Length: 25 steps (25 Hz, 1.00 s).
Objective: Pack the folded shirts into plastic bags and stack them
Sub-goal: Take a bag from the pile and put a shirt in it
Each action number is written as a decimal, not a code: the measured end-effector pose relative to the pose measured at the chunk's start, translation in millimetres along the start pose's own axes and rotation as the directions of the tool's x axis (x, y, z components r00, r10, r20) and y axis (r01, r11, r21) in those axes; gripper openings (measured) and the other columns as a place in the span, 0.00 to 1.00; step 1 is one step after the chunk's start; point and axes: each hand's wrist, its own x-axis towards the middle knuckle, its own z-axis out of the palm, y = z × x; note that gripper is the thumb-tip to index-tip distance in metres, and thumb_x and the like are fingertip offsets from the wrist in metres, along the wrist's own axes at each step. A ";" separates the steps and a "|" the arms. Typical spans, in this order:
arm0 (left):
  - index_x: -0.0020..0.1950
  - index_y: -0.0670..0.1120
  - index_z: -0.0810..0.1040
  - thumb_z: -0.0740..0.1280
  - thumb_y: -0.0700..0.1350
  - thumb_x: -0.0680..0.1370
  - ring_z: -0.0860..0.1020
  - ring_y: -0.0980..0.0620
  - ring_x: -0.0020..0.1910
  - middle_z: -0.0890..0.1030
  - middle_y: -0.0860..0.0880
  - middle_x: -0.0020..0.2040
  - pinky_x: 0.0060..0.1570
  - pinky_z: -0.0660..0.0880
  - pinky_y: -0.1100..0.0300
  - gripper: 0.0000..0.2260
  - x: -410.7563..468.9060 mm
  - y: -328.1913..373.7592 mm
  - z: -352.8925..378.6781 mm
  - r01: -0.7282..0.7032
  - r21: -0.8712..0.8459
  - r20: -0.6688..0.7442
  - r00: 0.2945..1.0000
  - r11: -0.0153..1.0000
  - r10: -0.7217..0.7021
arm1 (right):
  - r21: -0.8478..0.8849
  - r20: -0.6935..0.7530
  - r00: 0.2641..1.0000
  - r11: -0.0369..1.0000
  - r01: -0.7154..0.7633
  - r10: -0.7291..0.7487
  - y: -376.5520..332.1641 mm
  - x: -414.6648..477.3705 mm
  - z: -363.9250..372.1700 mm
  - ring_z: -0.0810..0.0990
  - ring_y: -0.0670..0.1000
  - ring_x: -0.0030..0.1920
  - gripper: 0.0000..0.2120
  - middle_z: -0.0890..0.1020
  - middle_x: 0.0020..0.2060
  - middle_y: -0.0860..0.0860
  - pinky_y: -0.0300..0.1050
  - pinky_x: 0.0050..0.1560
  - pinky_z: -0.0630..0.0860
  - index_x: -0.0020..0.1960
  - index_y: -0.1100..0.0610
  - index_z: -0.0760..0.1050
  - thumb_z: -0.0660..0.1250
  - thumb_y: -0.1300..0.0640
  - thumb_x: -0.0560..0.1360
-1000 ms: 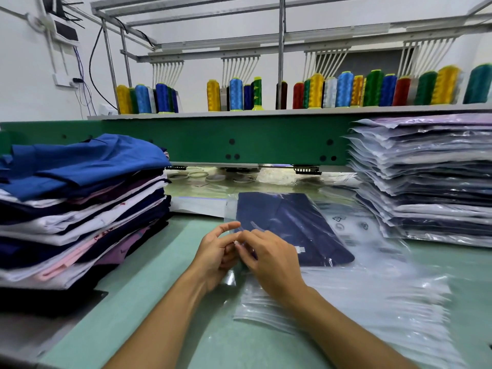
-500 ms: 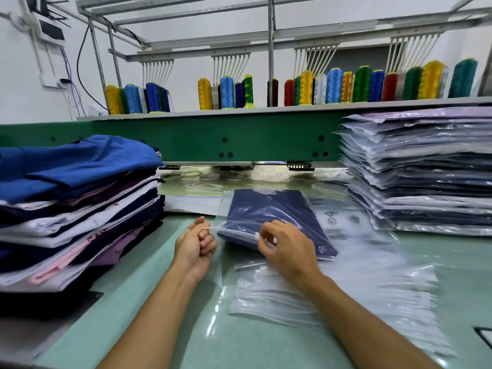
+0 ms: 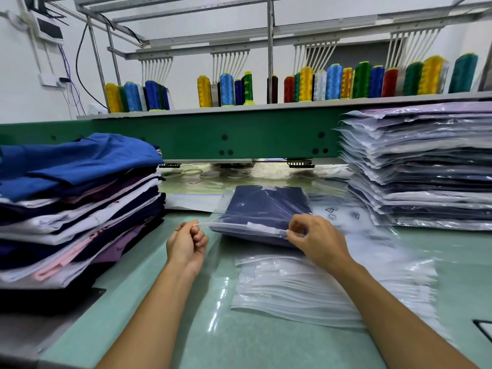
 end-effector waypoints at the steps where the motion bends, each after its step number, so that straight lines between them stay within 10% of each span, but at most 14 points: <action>1: 0.40 0.44 0.67 0.61 0.30 0.79 0.64 0.57 0.20 0.67 0.51 0.25 0.19 0.59 0.66 0.13 0.6 0.1 -0.3 -0.008 0.001 -0.015 1.000 1.000 0.008 | -0.012 -0.019 1.000 1.000 0.000 0.000 0.3 -0.1 -0.7 0.76 0.45 0.44 0.07 0.79 0.39 0.39 0.45 0.38 0.73 0.42 0.45 0.74 0.67 0.44 0.75; 10: 0.41 0.43 0.71 0.64 0.33 0.80 0.69 0.56 0.26 0.71 0.50 0.26 0.26 0.69 0.65 0.09 13.3 5.8 -11.2 0.022 0.019 -0.168 0.986 1.000 -0.018 | 0.131 -0.166 0.981 0.988 -0.078 0.099 14.6 3.2 -6.2 0.78 0.50 0.38 0.08 0.80 0.33 0.43 0.47 0.34 0.73 0.37 0.50 0.74 0.71 0.51 0.72; 18: 0.43 0.43 0.72 0.66 0.35 0.79 0.74 0.55 0.36 0.73 0.48 0.35 0.46 0.80 0.35 0.07 14.0 6.8 -16.2 0.012 -0.029 -0.235 0.972 1.000 -0.019 | 0.223 -0.307 0.950 0.975 0.014 0.057 10.3 3.0 -5.8 0.76 0.51 0.34 0.12 0.76 0.28 0.46 0.48 0.32 0.70 0.36 0.52 0.69 0.72 0.56 0.71; 25: 0.57 0.39 0.75 0.72 0.55 0.77 0.82 0.40 0.50 0.79 0.38 0.51 0.45 0.83 0.41 0.21 -4.5 -10.1 3.7 0.177 0.080 0.037 0.983 0.981 -0.181 | 0.236 -0.336 0.942 0.968 0.083 0.002 -4.0 0.9 -3.0 0.72 0.48 0.32 0.12 0.74 0.30 0.45 0.45 0.29 0.67 0.38 0.49 0.68 0.71 0.57 0.72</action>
